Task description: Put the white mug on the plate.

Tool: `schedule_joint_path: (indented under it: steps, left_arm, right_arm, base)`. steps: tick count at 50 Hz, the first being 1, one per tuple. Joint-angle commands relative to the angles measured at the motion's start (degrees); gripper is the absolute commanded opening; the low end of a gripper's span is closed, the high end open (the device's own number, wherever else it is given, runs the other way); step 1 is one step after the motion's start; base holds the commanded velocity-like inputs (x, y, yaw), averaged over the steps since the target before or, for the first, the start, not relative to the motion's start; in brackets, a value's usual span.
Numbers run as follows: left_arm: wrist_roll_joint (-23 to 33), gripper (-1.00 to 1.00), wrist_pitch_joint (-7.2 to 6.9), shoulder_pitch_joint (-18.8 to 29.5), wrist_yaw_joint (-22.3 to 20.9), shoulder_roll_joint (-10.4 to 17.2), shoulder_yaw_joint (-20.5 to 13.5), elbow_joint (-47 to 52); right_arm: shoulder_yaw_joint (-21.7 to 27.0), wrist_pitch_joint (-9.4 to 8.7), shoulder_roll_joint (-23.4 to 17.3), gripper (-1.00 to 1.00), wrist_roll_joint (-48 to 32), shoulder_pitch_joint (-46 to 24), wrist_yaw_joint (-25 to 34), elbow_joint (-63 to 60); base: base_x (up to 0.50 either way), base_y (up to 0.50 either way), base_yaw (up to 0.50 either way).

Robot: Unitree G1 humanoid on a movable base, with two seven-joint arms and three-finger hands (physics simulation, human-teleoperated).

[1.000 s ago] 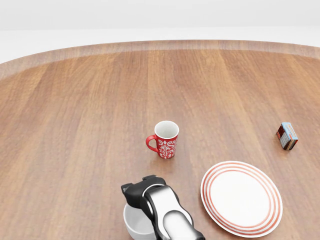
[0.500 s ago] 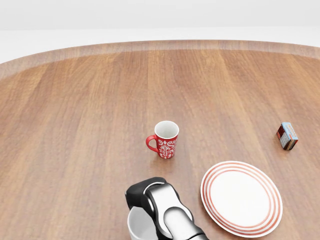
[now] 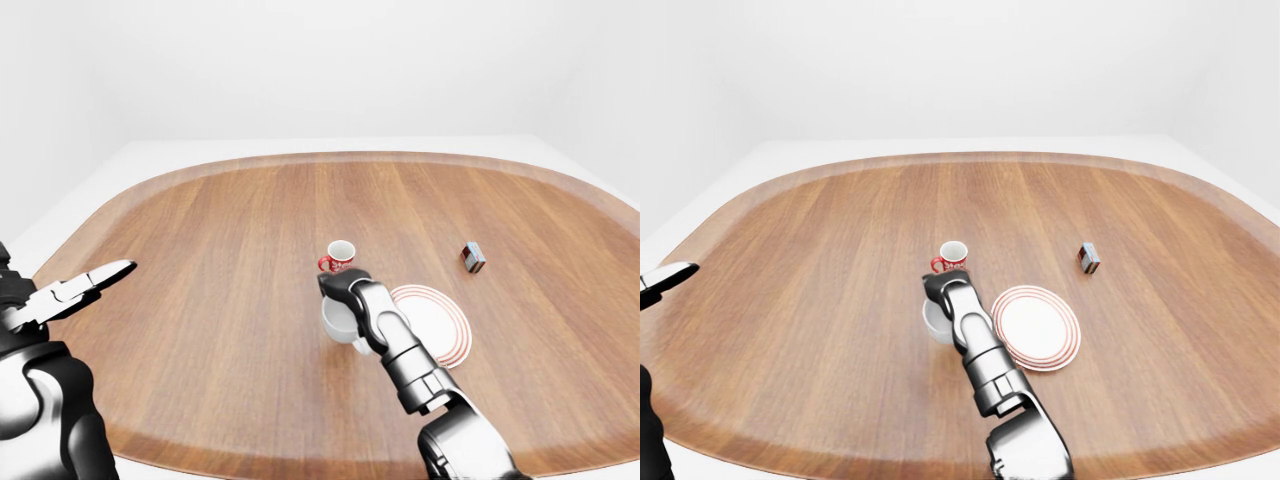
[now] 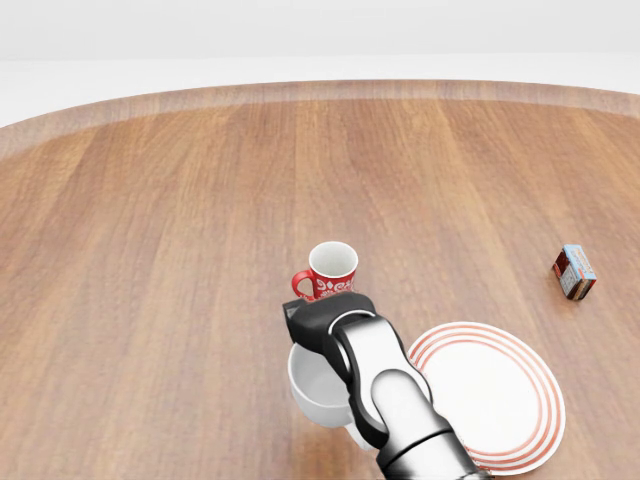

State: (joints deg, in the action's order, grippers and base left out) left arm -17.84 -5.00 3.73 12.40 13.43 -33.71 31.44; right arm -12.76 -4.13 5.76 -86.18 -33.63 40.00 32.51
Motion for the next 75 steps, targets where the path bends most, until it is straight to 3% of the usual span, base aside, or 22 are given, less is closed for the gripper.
schedule_joint_path:
  steps: [1,3,6,15,27,35,41,52,75]
  left_arm:
    - [0.3,1.00,0.00,-0.1,0.0,-0.1,0.2,0.0]
    - [0.4,1.00,0.00,-0.1,0.0,-0.1,0.2,0.2]
    - [0.5,1.00,0.00,-0.1,0.0,-0.2,0.3,0.4]
    - [-0.2,1.00,0.00,0.2,0.1,0.2,-0.6,0.4]
    - [0.2,1.00,0.00,0.2,0.2,0.2,-0.1,0.3]
    - [0.1,1.00,0.00,0.2,0.2,0.2,-0.1,0.4]
    - [-0.1,1.00,0.00,0.3,0.3,0.3,-0.3,0.8]
    - [0.2,1.00,0.00,0.5,0.4,0.4,0.0,0.7]
    - [0.2,1.00,0.00,0.2,0.2,0.2,-0.1,0.6]
  right_arm:
    - [7.2,0.78,-10.4,-1.00,0.2,-4.8,0.0,-10.9]
    - [8.9,0.87,-13.0,-1.00,0.6,-6.1,0.0,-11.5]
    - [10.8,-0.87,-15.8,-1.00,1.0,-8.7,0.0,-7.4]
    - [13.3,-0.87,-23.7,-1.00,6.3,-21.8,0.0,26.8]
    - [11.9,-0.87,-28.9,-1.00,17.0,-23.5,0.0,37.2]
    - [12.1,-0.87,-29.1,-1.00,22.1,-22.3,0.0,41.2]
    - [12.4,-0.87,-28.5,-1.00,26.0,-21.1,-5.8,42.7]
    - [12.1,-0.87,-28.6,-1.00,29.1,-20.0,-10.2,43.5]
    - [9.9,-0.87,-27.9,-1.00,23.1,-19.8,-13.9,44.3]
  base:
    - [0.00,0.00,0.00]
    - [0.00,0.00,0.00]
    - [0.00,0.00,0.00]
    - [0.00,0.00,0.00]
    - [0.00,0.00,0.00]
    - [0.00,0.00,0.00]
    - [0.00,0.00,0.00]
    - [0.00,0.00,0.00]
    - [0.00,0.00,0.00]
